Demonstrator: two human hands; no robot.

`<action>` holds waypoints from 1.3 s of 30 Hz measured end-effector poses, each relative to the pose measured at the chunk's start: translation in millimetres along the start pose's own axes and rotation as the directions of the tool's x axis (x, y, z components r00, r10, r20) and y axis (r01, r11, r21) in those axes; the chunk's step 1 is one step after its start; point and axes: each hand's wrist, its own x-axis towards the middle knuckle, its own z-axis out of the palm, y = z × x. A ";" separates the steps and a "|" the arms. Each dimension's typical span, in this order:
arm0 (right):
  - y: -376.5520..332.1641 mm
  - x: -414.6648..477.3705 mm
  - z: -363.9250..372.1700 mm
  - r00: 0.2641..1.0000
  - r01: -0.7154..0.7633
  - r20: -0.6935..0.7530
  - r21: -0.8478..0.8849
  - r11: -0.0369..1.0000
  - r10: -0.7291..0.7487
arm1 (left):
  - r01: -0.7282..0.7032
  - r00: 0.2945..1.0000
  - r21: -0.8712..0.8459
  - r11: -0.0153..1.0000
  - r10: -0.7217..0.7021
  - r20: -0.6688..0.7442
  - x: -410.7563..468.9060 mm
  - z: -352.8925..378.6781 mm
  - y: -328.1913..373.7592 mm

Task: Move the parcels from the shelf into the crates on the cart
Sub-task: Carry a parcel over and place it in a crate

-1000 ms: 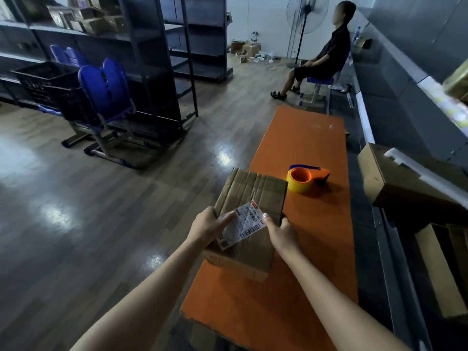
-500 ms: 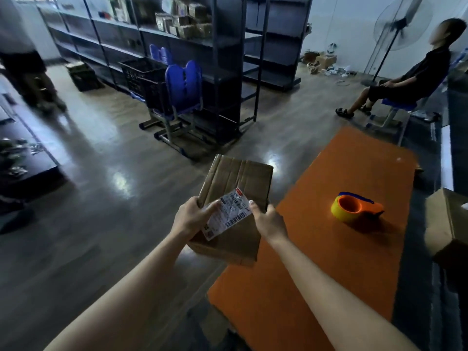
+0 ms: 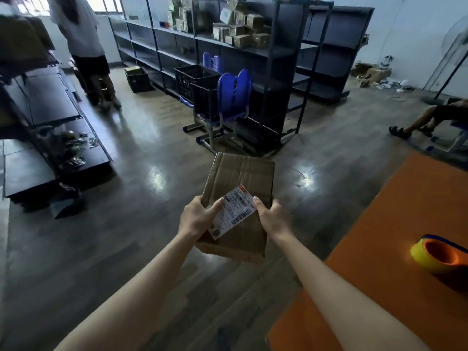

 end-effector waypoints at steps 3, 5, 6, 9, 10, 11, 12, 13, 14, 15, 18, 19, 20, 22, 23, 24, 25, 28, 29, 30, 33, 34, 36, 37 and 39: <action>-23.5 20.4 33.2 1.000 -0.004 0.004 0.023 1.000 0.004 | -0.017 1.000 0.017 1.000 0.017 0.002 39.1 -23.8 -13.4; -40.5 33.6 54.9 1.000 -0.004 -0.009 0.046 0.999 0.004 | -0.023 1.000 0.030 0.999 0.023 0.018 65.7 -39.4 -21.8; -49.3 39.7 65.2 1.000 -0.006 -0.019 0.054 0.999 0.007 | -0.022 0.999 0.035 0.999 0.021 0.026 78.8 -46.8 -26.6; -73.6 56.7 94.1 0.999 -0.008 -0.035 0.083 0.997 0.011 | -0.022 0.999 0.028 0.999 0.021 0.035 115.5 -66.1 -40.2; -80.3 61.8 101.8 0.999 -0.014 -0.043 0.083 0.996 0.017 | -0.025 0.999 0.031 0.999 0.024 0.036 126.5 -71.4 -43.8; -86.6 67.2 108.8 0.998 -0.019 -0.051 0.077 0.997 0.023 | -0.028 0.999 0.033 0.999 0.027 0.035 136.9 -76.0 -47.0; -92.1 73.4 115.4 0.998 -0.025 -0.055 0.071 0.997 0.029 | -0.028 0.999 0.033 0.999 0.027 0.035 147.2 -79.6 -50.3; -97.0 79.9 121.9 0.998 -0.030 -0.056 0.070 0.997 0.034 | -0.026 0.999 0.032 0.999 0.025 0.035 157.0 -82.4 -54.1; -101.5 87.1 127.8 0.998 -0.034 -0.056 0.071 0.997 0.038 | -0.023 0.999 0.028 0.999 0.022 0.037 166.7 -84.3 -57.4; -105.7 95.3 133.6 0.998 -0.034 -0.055 0.069 0.997 0.038 | -0.018 0.999 0.024 1.000 0.017 0.039 176.6 -85.6 -60.6; -117.0 121.9 149.6 0.997 -0.043 -0.055 0.047 0.998 0.045 | -0.003 0.999 0.028 1.000 0.002 0.049 206.5 -87.7 -68.6; -120.4 132.1 154.3 0.997 -0.044 -0.057 0.034 0.998 0.046 | 0.001 0.999 0.030 1.000 -0.003 0.053 217.8 -87.5 -70.3; -124.4 143.0 158.4 0.997 -0.043 -0.060 0.022 0.999 0.045 | 0.006 0.998 0.033 0.999 -0.008 0.056 229.8 -87.5 -71.2; -132.7 167.6 166.5 0.997 -0.041 -0.065 0.000 0.999 0.041 | 0.015 0.998 0.044 0.999 -0.018 0.062 256.6 -87.6 -71.4; -137.6 181.9 170.1 0.997 -0.037 -0.065 -0.011 0.999 0.036 | 0.017 0.998 0.046 0.999 -0.020 0.063 271.7 -87.3 -70.8; -142.8 197.2 173.1 0.997 -0.032 -0.064 -0.019 0.999 0.031 | 0.017 0.998 0.045 0.999 -0.020 0.062 287.6 -86.6 -69.6; -148.5 213.7 175.6 0.998 -0.026 -0.062 -0.022 0.999 0.025 | 0.016 0.998 0.043 0.999 -0.019 0.059 304.4 -85.4 -68.0; -167.9 268.3 180.5 0.999 -0.004 -0.048 -0.020 1.000 0.003 | 0.011 0.999 0.023 1.000 -0.012 0.052 359.1 -81.3 -59.5; -175.1 286.7 181.4 0.999 0.005 -0.042 -0.019 1.000 -0.006 | 0.013 0.999 0.019 1.000 -0.014 0.048 377.1 -80.2 -55.4; -182.3 305.0 182.3 0.999 0.016 -0.036 -0.014 1.000 -0.016 | 0.015 0.999 0.018 1.000 -0.015 0.043 394.8 -79.2 -51.0; -203.1 357.3 185.2 0.999 0.033 -0.014 0.008 0.999 -0.033 | 0.019 1.000 0.012 1.000 -0.019 0.024 446.4 -75.6 -38.8; -209.7 373.8 187.0 0.999 0.035 -0.006 0.007 0.999 -0.035 | 0.025 1.000 0.009 1.000 -0.025 0.018 462.7 -74.8 -35.6; -222.0 405.8 191.7 0.999 0.040 0.005 0.007 0.999 -0.040 | 0.037 0.999 0.005 0.999 -0.037 0.010 493.6 -73.8 -31.0; -227.2 420.0 194.6 0.999 0.040 0.005 0.011 0.999 -0.040 | 0.042 0.999 0.007 0.999 -0.042 0.010 508.2 -73.4 -30.0; -236.0 445.6 201.6 0.999 0.050 0.008 0.020 0.999 -0.050 | 0.052 0.999 0.003 0.999 -0.052 0.013 535.0 -72.4 -30.6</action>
